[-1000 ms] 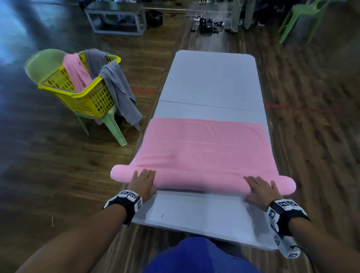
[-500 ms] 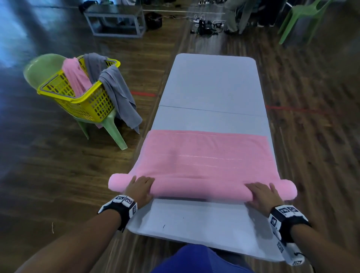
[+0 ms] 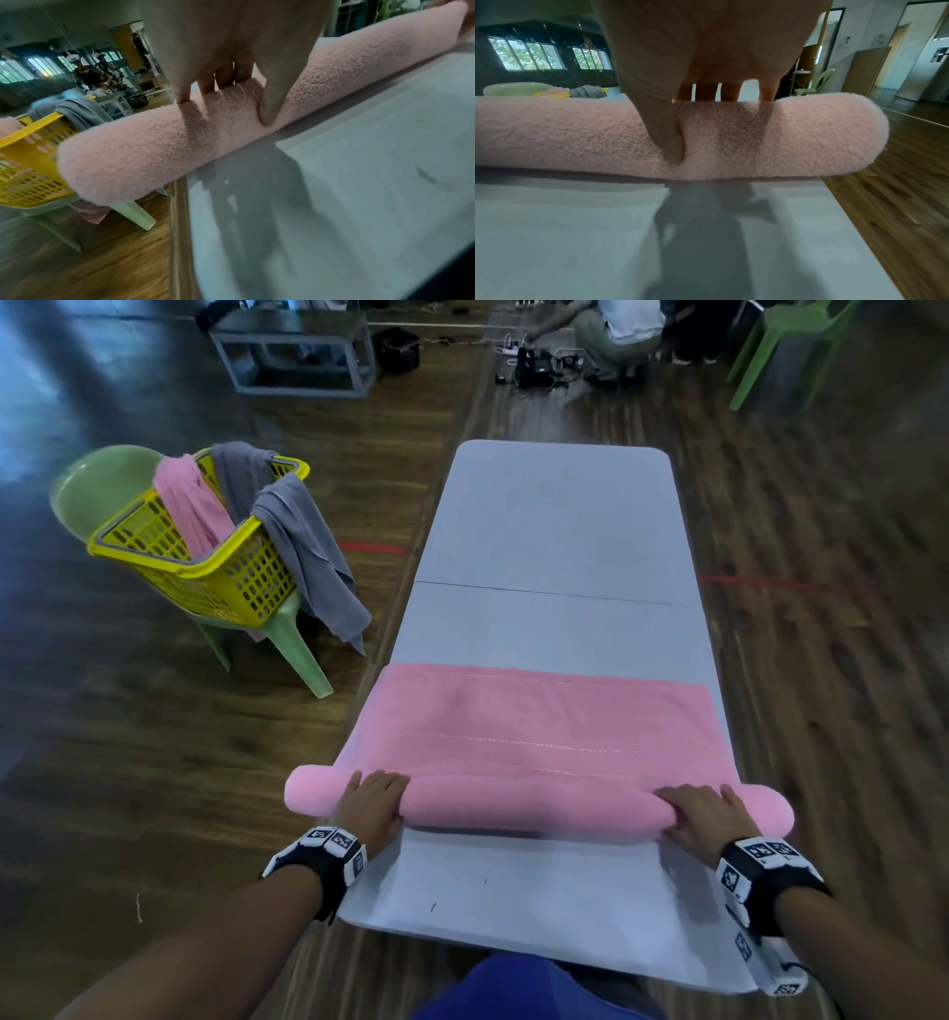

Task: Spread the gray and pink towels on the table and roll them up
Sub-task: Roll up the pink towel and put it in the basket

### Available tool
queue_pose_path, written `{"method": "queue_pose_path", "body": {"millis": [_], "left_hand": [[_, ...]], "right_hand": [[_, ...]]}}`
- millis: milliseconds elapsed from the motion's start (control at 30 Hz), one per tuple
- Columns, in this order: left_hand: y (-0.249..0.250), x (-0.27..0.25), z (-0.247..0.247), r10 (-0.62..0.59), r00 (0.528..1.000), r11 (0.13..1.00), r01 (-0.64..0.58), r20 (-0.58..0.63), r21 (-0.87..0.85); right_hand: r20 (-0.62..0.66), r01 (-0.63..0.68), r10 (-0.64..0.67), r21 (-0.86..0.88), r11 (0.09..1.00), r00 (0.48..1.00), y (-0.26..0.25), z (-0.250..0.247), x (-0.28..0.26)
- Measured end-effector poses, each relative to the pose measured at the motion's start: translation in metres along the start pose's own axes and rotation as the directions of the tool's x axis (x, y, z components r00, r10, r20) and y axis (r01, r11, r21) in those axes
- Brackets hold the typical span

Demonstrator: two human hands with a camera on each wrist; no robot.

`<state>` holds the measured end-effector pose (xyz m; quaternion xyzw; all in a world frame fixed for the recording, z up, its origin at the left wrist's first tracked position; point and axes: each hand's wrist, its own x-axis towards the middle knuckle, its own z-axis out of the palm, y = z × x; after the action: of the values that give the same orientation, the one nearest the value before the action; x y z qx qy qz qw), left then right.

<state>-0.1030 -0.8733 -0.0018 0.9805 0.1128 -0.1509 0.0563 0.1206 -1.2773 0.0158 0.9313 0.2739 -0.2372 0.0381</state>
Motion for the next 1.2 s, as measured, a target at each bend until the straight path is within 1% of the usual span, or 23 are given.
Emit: {"method": "queue_pose_path", "body": {"millis": [100, 167, 233, 300, 367, 400, 433, 467, 500, 533, 567, 633, 700, 800, 833, 900, 933, 967, 1000, 1033, 1100, 1133, 1200], "left_hand": [[0.021, 0.007, 0.003, 0.056, 0.998, 0.996, -0.058, -0.032, -0.068], [0.037, 0.01, 0.002, 0.082, 0.997, 0.995, -0.082, -0.014, -0.051], [0.042, 0.012, -0.003, 0.068, 0.997, 0.998, -0.068, 0.019, -0.003], [0.036, 0.013, -0.015, 0.044, 0.996, 0.997, -0.049, 0.077, 0.056], [0.026, 0.013, -0.024, 0.03, 0.992, 0.998, -0.036, 0.125, 0.048], [0.022, 0.013, -0.025, 0.028, 0.994, 0.999, -0.031, 0.109, 0.033], [0.019, 0.015, -0.022, 0.016, 0.998, 1.0, -0.017, 0.054, 0.014], [0.018, 0.015, -0.019, -0.012, 0.999, 1.0, 0.011, -0.038, -0.023], [0.019, 0.015, -0.016, -0.047, 0.993, 0.997, 0.04, -0.11, -0.059], [0.019, 0.014, -0.014, -0.068, 0.989, 0.996, 0.059, -0.132, -0.07], [0.02, 0.013, -0.011, -0.062, 0.993, 0.997, 0.057, -0.101, -0.055], [0.02, 0.011, -0.007, -0.013, 1.0, 0.999, 0.014, -0.013, 0.034], [0.018, 0.014, -0.011, 0.034, 0.999, 0.989, -0.035, 0.012, 0.145], [0.016, 0.026, -0.03, 0.063, 0.997, 0.978, -0.072, 0.054, 0.196], [0.017, 0.03, -0.036, 0.059, 0.996, 0.979, -0.071, 0.067, 0.19], [0.017, 0.039, -0.041, 0.048, 0.998, 0.989, -0.053, 0.036, 0.14], [0.017, 0.041, -0.041, 0.026, 1.0, 0.996, -0.028, 0.016, 0.09], [0.017, 0.041, -0.041, 0.008, 1.0, 0.999, -0.009, 0.017, 0.05], [0.017, 0.04, -0.039, 0.013, 0.999, 0.999, -0.014, 0.031, 0.042], [0.018, 0.039, -0.037, 0.035, 0.998, 0.996, -0.039, 0.056, 0.079], [0.019, 0.036, -0.037, 0.077, 0.989, 0.975, -0.101, 0.126, 0.2], [0.019, 0.036, -0.039, 0.075, 0.984, 0.968, -0.111, 0.16, 0.227], [0.019, 0.038, -0.044, 0.073, 0.976, 0.974, -0.114, 0.206, 0.194]], "right_hand": [[-0.006, -0.112, 0.112, -0.021, 0.994, 0.994, 0.015, -0.001, -0.007], [-0.007, -0.168, 0.168, -0.019, 0.986, 0.986, 0.023, 0.002, -0.013], [0.027, -0.145, 0.145, 0.006, 0.989, 0.989, 0.025, 0.005, -0.016], [0.102, -0.094, 0.09, 0.033, 0.995, 0.991, 0.019, 0.003, -0.017], [0.117, -0.094, 0.089, 0.038, 0.995, 0.989, 0.014, -0.002, -0.017], [0.067, -0.104, 0.101, 0.041, 0.994, 0.993, 0.013, -0.004, -0.017], [-0.006, -0.117, 0.117, 0.048, 0.992, 0.993, 0.013, -0.004, -0.017], [-0.07, -0.123, 0.128, 0.073, 0.99, 0.989, 0.012, -0.002, -0.017], [-0.1, -0.119, 0.13, 0.111, 0.987, 0.986, 0.01, 0.001, -0.018], [-0.094, -0.108, 0.123, 0.147, 0.983, 0.988, 0.008, 0.005, -0.02], [-0.07, -0.098, 0.111, 0.169, 0.981, 0.991, 0.006, 0.01, -0.022], [-0.045, -0.095, 0.102, 0.147, 0.985, 0.994, 0.005, 0.018, -0.028], [-0.008, -0.112, 0.114, 0.086, 0.99, 0.993, 0.007, 0.016, -0.028], [0.102, -0.131, 0.13, 0.009, 0.991, 0.986, 0.008, -0.002, -0.015], [0.093, -0.139, 0.137, 0.012, 0.99, 0.986, 0.008, -0.008, -0.01], [-0.018, -0.156, 0.157, 0.048, 0.987, 0.987, 0.009, -0.014, -0.003], [-0.069, -0.163, 0.17, 0.097, 0.982, 0.983, 0.009, -0.013, -0.001], [-0.09, -0.161, 0.178, 0.168, 0.973, 0.98, 0.009, -0.011, -0.001], [-0.08, -0.152, 0.174, 0.225, 0.962, 0.982, 0.008, -0.007, -0.003], [-0.059, -0.137, 0.155, 0.242, 0.961, 0.986, 0.007, -0.002, -0.007], [-0.062, -0.096, 0.108, 0.168, 0.981, 0.992, 0.01, 0.011, -0.013], [-0.071, -0.086, 0.096, 0.124, 0.988, 0.993, 0.012, 0.014, -0.014], [-0.044, -0.096, 0.1, 0.084, 0.992, 0.994, 0.017, 0.01, -0.012]]}}
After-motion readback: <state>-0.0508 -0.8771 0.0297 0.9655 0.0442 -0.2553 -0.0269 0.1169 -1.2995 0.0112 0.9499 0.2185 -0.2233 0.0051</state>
